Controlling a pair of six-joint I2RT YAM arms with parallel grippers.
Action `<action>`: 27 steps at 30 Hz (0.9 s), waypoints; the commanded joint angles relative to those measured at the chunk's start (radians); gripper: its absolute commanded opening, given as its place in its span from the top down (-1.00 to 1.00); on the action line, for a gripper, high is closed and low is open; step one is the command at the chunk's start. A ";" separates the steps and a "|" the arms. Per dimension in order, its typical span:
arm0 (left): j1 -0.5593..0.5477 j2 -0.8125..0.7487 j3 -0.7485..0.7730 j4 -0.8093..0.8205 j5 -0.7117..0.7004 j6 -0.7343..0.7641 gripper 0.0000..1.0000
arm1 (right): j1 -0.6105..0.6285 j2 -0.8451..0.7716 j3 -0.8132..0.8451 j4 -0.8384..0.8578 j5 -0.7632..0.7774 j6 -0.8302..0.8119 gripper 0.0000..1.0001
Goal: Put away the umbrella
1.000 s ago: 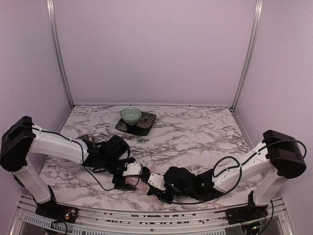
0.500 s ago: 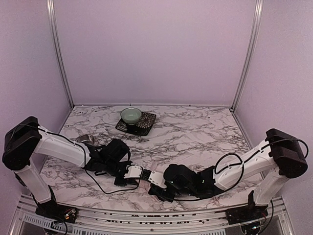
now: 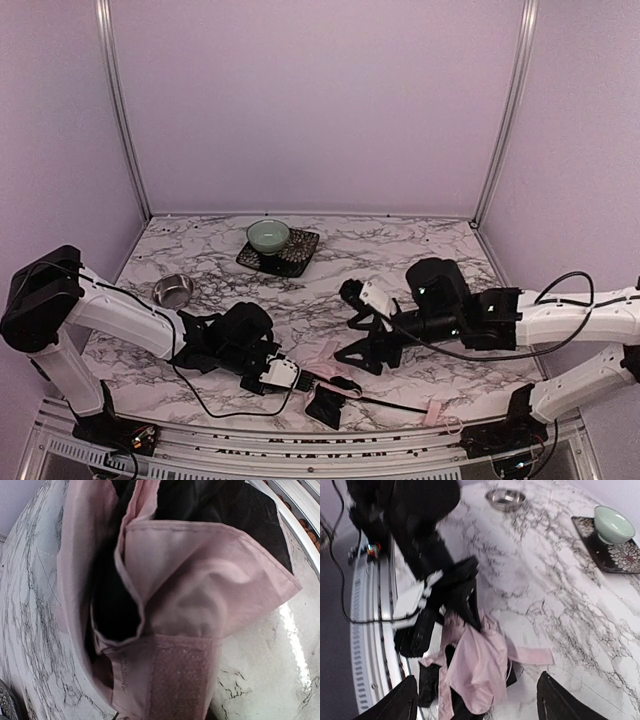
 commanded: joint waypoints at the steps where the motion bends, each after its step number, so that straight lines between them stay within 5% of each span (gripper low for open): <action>1: -0.040 0.051 -0.046 -0.168 -0.071 0.088 1.00 | -0.243 -0.095 0.004 -0.023 -0.371 0.167 -0.57; 7: -0.079 0.051 -0.038 -0.174 -0.056 0.106 1.00 | -0.485 0.111 0.040 -0.068 -0.383 0.456 -0.16; 16: -0.079 0.062 -0.042 -0.166 -0.060 0.109 1.00 | -0.488 0.457 0.150 -0.063 -0.542 0.460 -0.04; 27: -0.084 0.057 -0.037 -0.185 -0.032 0.108 1.00 | -0.479 0.586 0.152 0.003 -0.673 0.559 0.09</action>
